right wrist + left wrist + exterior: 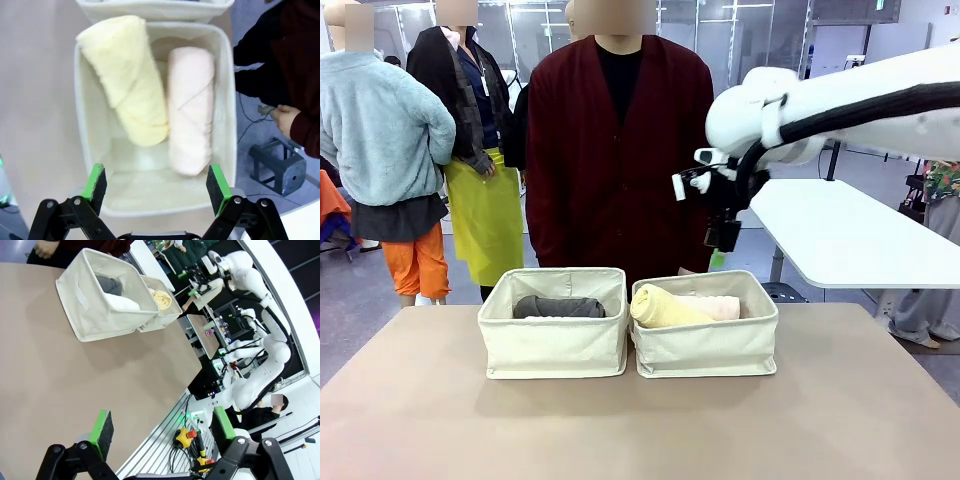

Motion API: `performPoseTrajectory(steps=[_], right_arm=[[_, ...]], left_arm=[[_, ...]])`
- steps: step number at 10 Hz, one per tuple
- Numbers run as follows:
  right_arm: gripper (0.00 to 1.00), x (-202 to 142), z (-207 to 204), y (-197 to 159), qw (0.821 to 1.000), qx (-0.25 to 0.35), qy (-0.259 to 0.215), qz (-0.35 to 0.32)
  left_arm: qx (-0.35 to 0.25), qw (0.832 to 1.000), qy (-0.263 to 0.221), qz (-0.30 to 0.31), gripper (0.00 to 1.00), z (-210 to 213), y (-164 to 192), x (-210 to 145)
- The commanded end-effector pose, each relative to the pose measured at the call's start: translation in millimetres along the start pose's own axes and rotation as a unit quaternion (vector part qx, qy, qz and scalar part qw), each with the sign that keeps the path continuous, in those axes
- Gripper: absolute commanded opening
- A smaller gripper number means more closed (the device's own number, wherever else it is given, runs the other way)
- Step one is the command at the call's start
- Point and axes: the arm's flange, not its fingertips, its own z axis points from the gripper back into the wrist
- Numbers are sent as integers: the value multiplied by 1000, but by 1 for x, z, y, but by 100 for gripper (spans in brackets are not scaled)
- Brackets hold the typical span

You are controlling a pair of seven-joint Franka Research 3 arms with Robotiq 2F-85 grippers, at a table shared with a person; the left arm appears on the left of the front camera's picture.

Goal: Divide the towels into two baskets.
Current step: Pick up one hotel-folded towel from the bottom of the table and place it in the Fabric basket indicated by the person.

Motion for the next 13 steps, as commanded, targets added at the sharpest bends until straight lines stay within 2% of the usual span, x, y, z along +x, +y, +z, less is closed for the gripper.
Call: performPoseTrajectory(steps=[1, 3, 4, 5, 7, 9, 10, 11, 12, 13], right_arm=[[100, -71, 39, 63, 997, 29, -44, -58], [100, -136, 62, 91, 985, 42, -92, -137], [100, -174, 72, 98, 972, 69, -132, -183], [100, -214, 82, 99, 953, 64, -165, -246], [100, -304, 92, 105, 893, 76, -247, -369], [100, -384, 81, 119, 821, 111, -327, -455], [100, -430, 65, 131, 770, 157, -392, -479], [100, -463, 45, 144, 732, 206, -435, -482], [100, -487, 20, 156, 704, 255, -459, -478], [100, -502, -3, 168, 682, 281, -464, -490]], left_arm=[[-3, 1000, 0, -3, 100, 3, -2, -2], [-3, 1000, 0, -3, 100, 3, -2, -2], [-3, 1000, 0, -3, 100, 3, -2, -2], [-3, 1000, 0, -3, 100, 3, -2, -2], [-3, 1000, 0, -3, 100, 3, -2, -2], [-3, 1000, 0, -3, 100, 3, -2, -2], [-3, 1000, 0, -3, 100, 3, -2, -2], [-3, 1000, 0, -3, 100, 3, -2, -2], [-3, 1000, 0, -3, 100, 3, -2, -2], [-3, 1000, 0, -3, 100, 3, -2, -2]])
